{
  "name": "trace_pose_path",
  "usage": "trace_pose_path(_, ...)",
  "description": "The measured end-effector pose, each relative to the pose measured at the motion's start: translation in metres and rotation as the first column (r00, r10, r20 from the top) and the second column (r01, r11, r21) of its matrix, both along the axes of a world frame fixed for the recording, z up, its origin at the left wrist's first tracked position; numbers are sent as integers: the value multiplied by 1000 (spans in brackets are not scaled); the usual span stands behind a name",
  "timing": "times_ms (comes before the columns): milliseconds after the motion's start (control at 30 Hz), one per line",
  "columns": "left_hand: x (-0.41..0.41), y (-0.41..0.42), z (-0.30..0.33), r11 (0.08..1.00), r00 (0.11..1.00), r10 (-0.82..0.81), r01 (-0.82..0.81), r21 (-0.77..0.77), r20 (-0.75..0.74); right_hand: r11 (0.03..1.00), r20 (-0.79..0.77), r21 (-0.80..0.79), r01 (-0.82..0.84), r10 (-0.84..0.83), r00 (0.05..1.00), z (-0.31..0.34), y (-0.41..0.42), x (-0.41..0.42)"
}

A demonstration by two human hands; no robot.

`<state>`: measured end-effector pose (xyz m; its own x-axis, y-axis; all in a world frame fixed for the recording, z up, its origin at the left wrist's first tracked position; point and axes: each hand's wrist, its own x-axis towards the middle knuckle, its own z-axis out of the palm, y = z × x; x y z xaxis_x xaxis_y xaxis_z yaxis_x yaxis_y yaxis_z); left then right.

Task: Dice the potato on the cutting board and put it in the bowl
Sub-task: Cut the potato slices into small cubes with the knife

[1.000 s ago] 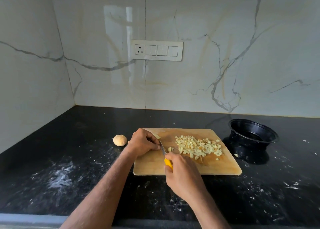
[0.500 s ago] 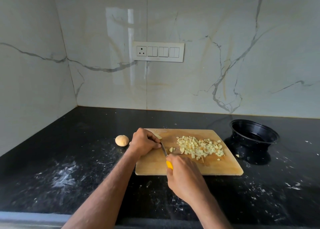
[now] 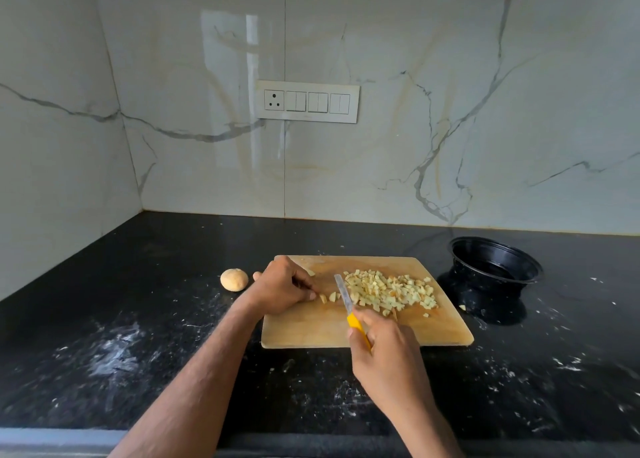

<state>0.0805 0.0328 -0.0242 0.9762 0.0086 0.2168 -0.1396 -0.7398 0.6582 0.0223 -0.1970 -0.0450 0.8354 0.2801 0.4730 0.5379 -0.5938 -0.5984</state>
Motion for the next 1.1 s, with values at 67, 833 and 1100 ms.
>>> trace_pose_path(67,-1,-2,1,999,999,-34,34,-5,13,1000,0,-26,-16,16,1000,-2,1,0)
trace_pose_path(833,-3,-15,1,998,1000,13,-14,58,20,987,-196,-161,-1,-31,980,-1,-3,-11)
trace_pose_path(1100,-1,-14,0,995,996,84,-86,57,34,996,-197,-91,-7,-11,980,12,-22,-9)
